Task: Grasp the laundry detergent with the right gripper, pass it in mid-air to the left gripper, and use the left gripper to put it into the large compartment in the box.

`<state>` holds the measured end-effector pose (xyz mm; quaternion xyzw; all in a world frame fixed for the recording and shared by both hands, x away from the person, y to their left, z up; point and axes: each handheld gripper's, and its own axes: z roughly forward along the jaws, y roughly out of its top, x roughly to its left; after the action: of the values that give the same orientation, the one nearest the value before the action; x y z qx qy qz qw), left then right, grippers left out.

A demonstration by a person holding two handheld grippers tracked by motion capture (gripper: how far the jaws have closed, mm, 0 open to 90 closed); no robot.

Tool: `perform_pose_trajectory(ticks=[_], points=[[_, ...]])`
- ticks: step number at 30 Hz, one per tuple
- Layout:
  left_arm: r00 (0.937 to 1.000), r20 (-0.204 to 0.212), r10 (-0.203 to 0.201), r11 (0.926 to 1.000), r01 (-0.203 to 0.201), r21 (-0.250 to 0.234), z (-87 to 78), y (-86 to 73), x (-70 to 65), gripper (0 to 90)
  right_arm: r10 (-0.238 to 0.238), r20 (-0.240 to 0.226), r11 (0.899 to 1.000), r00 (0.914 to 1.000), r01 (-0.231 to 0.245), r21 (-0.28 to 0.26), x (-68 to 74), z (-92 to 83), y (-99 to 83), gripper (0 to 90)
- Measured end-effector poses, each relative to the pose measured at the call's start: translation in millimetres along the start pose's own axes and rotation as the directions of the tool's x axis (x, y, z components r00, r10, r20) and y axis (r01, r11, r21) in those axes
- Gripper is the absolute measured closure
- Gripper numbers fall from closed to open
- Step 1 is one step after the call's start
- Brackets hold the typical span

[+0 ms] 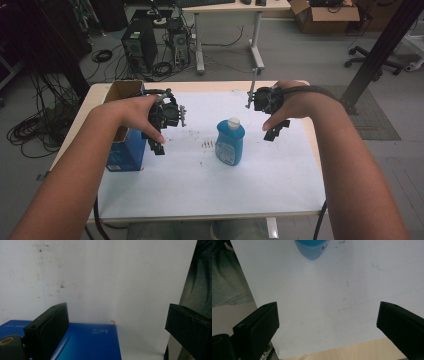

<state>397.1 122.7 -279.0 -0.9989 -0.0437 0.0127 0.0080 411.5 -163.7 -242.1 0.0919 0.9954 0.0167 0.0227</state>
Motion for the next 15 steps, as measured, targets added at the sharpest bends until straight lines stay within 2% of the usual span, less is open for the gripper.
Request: perform_pose_trajectory(ticks=[7, 10, 15], points=[[0.9999, 0.003, -0.01, 0.9999, 0.01, 0.01, 1.3, -2.2, 2.9, 5.4, -0.004, 0.008, 1.0, 1.0, 0.004, -0.002, 0.1, -3.6, -0.1, 4.2], [1.0, 0.004, -0.004, 1.0, 0.004, -0.001, 1.0, -1.6, 2.3, 5.4, 0.0, 0.008, 1.0, 1.0, 0.0, -0.011, 1.6, -4.1, -2.3, 4.3], [1.0, 0.003, -0.006, 1.0, 0.006, 0.001, 1.6, -1.2, 2.7, 5.4, 0.029, 0.0, 0.997, 0.9996, -0.029, -0.074, 5.6, -3.3, -10.1, 4.2]])
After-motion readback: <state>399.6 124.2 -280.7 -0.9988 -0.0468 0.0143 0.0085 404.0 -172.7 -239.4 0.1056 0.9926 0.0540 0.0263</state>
